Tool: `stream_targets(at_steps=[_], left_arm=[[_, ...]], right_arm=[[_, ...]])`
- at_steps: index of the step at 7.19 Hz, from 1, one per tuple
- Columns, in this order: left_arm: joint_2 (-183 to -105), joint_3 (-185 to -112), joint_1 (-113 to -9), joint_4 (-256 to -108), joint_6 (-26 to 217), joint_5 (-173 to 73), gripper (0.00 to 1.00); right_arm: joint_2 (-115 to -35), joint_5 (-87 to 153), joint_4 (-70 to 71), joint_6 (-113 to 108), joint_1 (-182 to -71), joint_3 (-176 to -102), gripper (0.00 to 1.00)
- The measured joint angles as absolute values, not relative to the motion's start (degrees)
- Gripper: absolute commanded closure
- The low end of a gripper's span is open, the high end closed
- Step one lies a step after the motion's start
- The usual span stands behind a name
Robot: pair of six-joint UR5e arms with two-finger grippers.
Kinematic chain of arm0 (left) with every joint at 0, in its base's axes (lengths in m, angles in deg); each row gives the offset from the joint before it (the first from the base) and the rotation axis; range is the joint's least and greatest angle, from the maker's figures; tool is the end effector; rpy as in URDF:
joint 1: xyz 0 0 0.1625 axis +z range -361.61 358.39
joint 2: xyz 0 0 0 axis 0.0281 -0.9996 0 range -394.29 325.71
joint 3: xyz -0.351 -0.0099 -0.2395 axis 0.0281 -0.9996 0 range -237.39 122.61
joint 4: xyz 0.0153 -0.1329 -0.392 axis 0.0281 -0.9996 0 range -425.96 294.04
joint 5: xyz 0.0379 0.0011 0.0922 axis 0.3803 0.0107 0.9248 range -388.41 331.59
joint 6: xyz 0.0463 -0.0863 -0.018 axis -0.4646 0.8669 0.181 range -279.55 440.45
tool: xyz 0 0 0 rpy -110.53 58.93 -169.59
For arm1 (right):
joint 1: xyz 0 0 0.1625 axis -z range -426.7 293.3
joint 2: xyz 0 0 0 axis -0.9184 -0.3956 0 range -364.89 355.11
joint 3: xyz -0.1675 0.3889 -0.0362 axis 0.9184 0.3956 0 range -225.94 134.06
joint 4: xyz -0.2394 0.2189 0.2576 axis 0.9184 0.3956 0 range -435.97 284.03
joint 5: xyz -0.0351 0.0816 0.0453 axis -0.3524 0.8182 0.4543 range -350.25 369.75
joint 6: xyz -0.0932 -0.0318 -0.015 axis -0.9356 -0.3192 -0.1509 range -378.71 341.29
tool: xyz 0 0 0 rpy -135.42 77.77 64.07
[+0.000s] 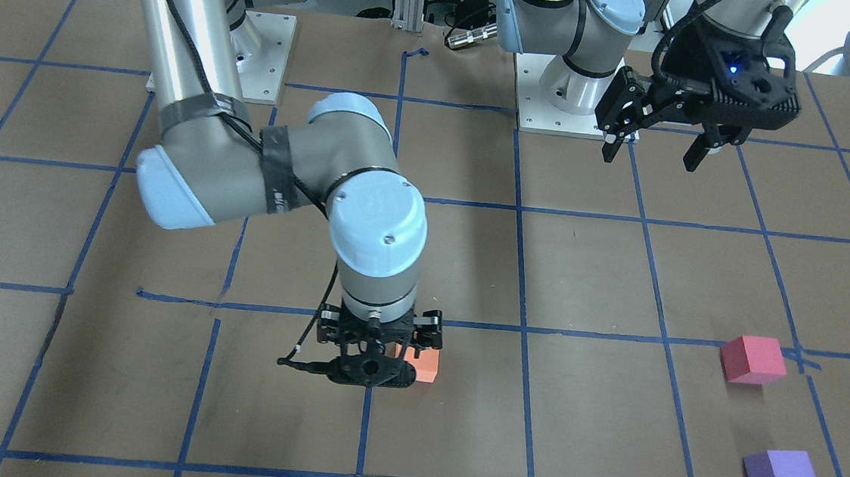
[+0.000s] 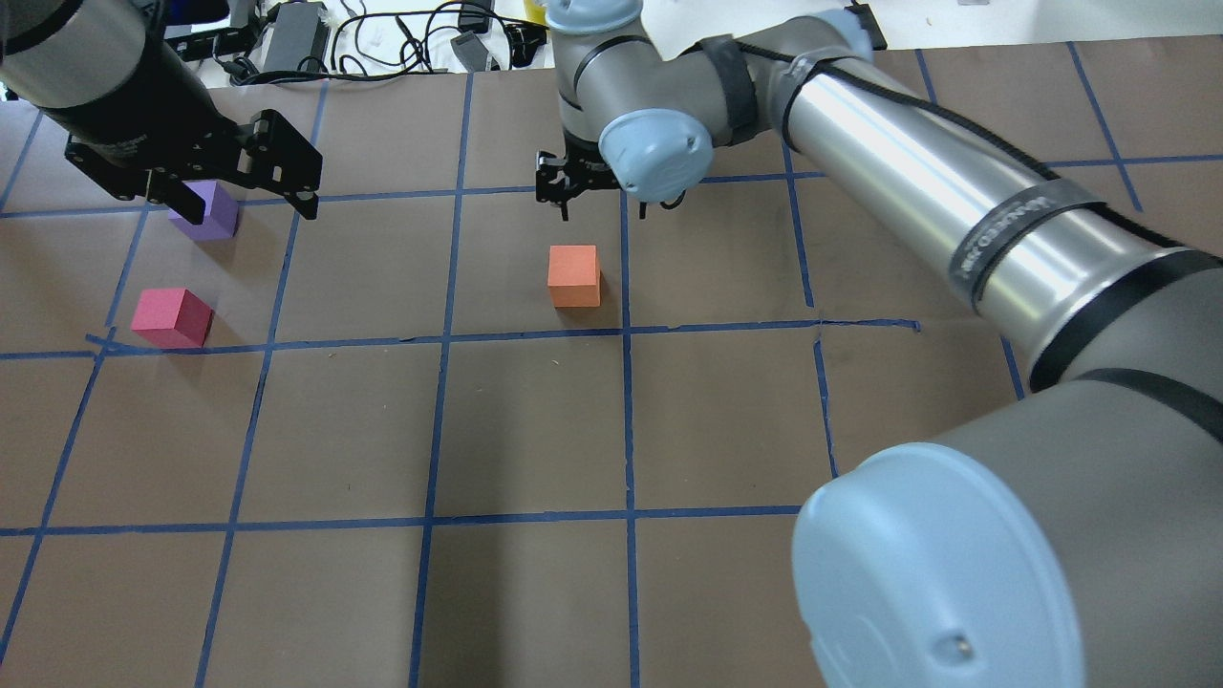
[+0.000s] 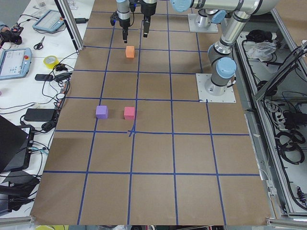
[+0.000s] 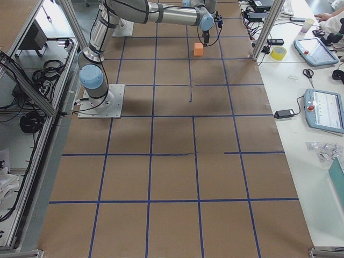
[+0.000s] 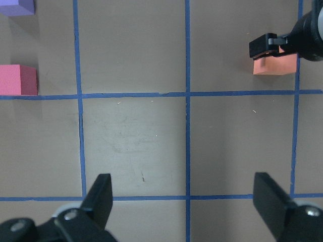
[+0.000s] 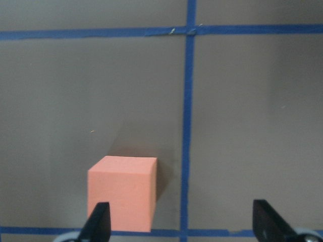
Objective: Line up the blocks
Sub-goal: 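Open the right gripper and raise it away while the left arm moves toward the cube, then reach the left gripper to the orange cube and grasp it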
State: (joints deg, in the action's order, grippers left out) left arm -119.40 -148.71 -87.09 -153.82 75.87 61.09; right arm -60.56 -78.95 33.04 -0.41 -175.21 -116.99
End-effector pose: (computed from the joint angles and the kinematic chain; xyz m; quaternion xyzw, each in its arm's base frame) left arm -0.0971 -0.4734 0.5213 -0.0008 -0.9988 0.0500 0.0004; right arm 0.3583 -0.6432 0.3164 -0.0022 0.9994 -0.0265 0.0207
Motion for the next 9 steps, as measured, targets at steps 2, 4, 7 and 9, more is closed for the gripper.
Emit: stream_targets(at_steps=[2,4,7,9], left_arm=[[-120.62,-151.17,-87.41,-153.25,76.03,60.84,0.00],[-123.90,-154.02,-87.53,-148.02,76.56,59.34,0.00],[-131.80,-154.89,-89.85,-137.40,77.06,58.71,0.00],[-136.57,-154.09,-93.04,-130.12,79.62,58.98,0.00]], right_arm=[[-68.72,-79.13,29.68,-9.71,-168.42,-121.30,0.00],[-80.71,-79.27,28.72,-13.67,-164.10,-130.99,0.00],[-93.55,-79.40,23.95,-14.61,-161.60,-141.28,0.00],[-94.66,-79.47,23.19,-14.50,-160.97,-142.42,0.00]])
